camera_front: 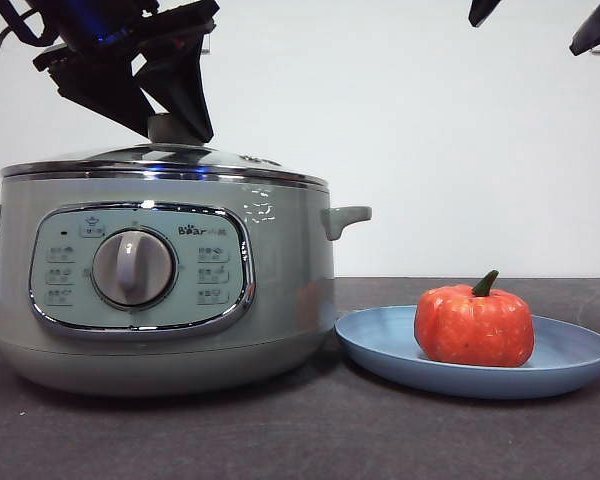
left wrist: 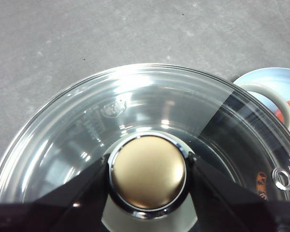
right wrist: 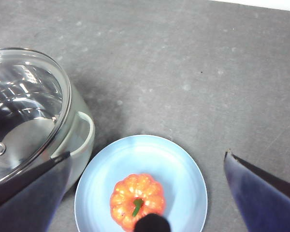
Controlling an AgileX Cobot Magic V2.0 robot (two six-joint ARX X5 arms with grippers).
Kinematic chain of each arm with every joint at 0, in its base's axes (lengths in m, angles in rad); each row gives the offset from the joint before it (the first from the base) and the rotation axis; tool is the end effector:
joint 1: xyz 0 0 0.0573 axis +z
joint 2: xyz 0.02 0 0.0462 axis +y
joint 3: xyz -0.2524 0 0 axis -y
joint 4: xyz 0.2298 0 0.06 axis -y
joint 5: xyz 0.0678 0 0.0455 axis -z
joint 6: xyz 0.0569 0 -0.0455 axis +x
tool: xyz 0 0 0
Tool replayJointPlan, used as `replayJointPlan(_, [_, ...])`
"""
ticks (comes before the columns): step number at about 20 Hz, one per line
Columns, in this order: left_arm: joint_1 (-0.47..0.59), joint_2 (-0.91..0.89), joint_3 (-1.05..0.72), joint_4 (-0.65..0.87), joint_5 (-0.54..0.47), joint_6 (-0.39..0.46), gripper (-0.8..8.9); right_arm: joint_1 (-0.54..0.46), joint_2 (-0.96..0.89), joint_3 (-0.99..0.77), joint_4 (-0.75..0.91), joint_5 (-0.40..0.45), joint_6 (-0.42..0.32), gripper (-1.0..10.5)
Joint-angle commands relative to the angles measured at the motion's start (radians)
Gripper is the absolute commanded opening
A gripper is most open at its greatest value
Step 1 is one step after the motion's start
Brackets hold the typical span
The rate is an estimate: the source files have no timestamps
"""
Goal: Take the pumpkin out from the steamer,put the pumpkin in the blue plate,close the lid
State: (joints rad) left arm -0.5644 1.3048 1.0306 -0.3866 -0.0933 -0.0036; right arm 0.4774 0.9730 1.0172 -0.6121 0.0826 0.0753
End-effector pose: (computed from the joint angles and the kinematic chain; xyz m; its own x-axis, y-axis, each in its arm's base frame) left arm 0.2473 -0.1503 0.2662 0.7140 -0.3418 -0.6111 0.4686 0.8818 0.0543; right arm 0.1885 0.0922 0.3153 0.7841 0.3127 -0.5360 -0.3591 0.9331 0.0192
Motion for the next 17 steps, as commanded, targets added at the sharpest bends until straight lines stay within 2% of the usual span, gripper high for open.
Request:
replayJointPlan(1, [0.003, 0.024, -0.024, -0.031, -0.029, 0.055, 2.48, 0.001, 0.001, -0.005, 0.004, 0.002, 0.011, 5.6])
replayJointPlan(2, [0.003, 0.024, -0.024, -0.029, -0.029, 0.046, 3.98, 0.001, 0.001, -0.005, 0.004, 0.002, 0.011, 5.6])
replayJointPlan(3, [0.003, 0.024, -0.024, -0.029, -0.031, 0.031, 4.50, 0.001, 0.001, -0.005, 0.004, 0.002, 0.011, 5.6])
replayJointPlan(6, [0.003, 0.016, -0.022, -0.032, -0.034, 0.023, 4.45, 0.001, 0.001, -0.005, 0.004, 0.001, 0.010, 5.6])
replayJointPlan(10, [0.003, -0.041, -0.012, -0.070, -0.031, -0.066, 4.38, 0.002, -0.006, -0.005, 0.003, -0.005, 0.010, 5.4])
replayJointPlan(13, [0.003, -0.145, -0.012, -0.144, -0.031, -0.082, 4.31, 0.002, -0.029, -0.005, 0.001, -0.005, -0.008, 4.0])
replayJointPlan(14, [0.003, -0.181, -0.012, -0.179, -0.031, -0.082, 3.88, 0.002, -0.037, -0.005, 0.002, -0.005, -0.027, 3.4])
replayJointPlan(16, [0.003, -0.261, -0.012, -0.256, -0.031, -0.079, 1.53, 0.002, -0.058, -0.005, 0.001, -0.005, -0.059, 1.7])
replayJointPlan(17, [0.003, -0.303, -0.012, -0.287, -0.032, -0.077, -0.14, 0.002, -0.073, -0.007, 0.003, -0.005, -0.059, 0.8])
